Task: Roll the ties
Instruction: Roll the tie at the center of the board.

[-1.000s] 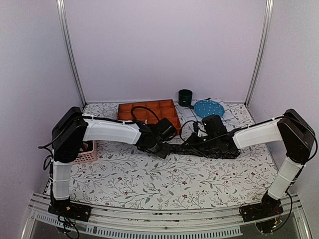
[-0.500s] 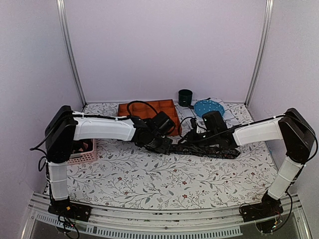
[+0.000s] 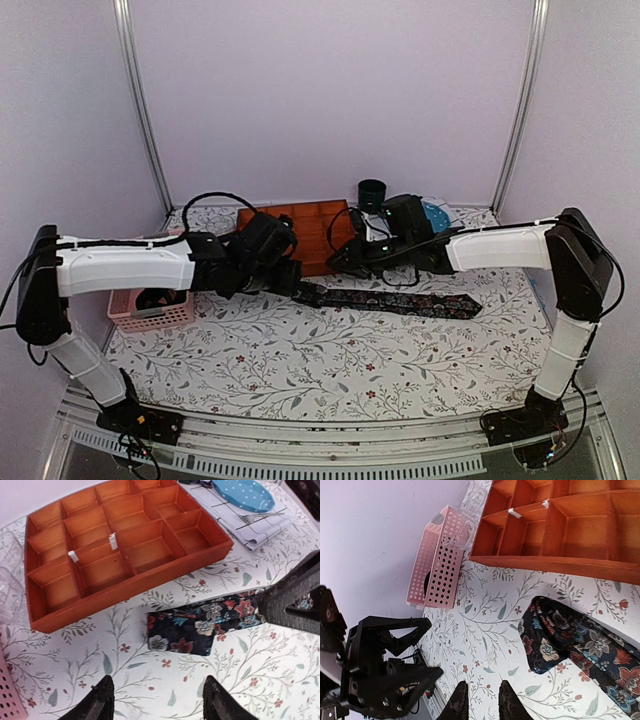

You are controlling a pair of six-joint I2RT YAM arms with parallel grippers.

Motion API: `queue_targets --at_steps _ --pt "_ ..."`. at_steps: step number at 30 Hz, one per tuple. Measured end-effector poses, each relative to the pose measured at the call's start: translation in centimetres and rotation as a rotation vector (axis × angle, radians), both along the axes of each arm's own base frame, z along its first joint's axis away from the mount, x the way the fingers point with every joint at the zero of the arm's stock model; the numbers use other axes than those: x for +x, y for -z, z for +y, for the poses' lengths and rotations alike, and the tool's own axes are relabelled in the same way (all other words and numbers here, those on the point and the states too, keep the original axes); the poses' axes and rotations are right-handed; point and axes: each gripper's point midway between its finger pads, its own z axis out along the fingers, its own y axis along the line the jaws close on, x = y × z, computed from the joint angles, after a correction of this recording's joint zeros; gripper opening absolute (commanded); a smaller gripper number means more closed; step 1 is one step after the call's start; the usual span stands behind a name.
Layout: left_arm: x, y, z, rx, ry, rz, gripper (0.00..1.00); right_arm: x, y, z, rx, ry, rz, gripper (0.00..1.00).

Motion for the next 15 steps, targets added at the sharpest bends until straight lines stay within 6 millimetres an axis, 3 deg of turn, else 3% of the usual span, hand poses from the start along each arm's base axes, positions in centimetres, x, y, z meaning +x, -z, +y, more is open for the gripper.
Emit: queue_targets --at_steps 3,8,12,15 --pt "0.3 0.0 2.5 -0.065 -0.045 0.001 0.32 0.3 0.2 1.6 0.008 -0.035 0.01 0.15" --pt "0.9 2.0 5.6 -0.131 -0.116 0.044 0.18 0.9 2.3 3.5 -0.008 -0.079 0.059 0.13" --pt "0.4 3.4 5.7 -0.156 -0.108 0.082 0.02 1.2 4.3 4.2 -0.034 -0.102 0.1 0.13" --pt "0.2 3.9 5.4 -0.178 -0.095 0.097 0.0 1.4 5.6 4.5 -0.055 -0.109 0.123 0.12"
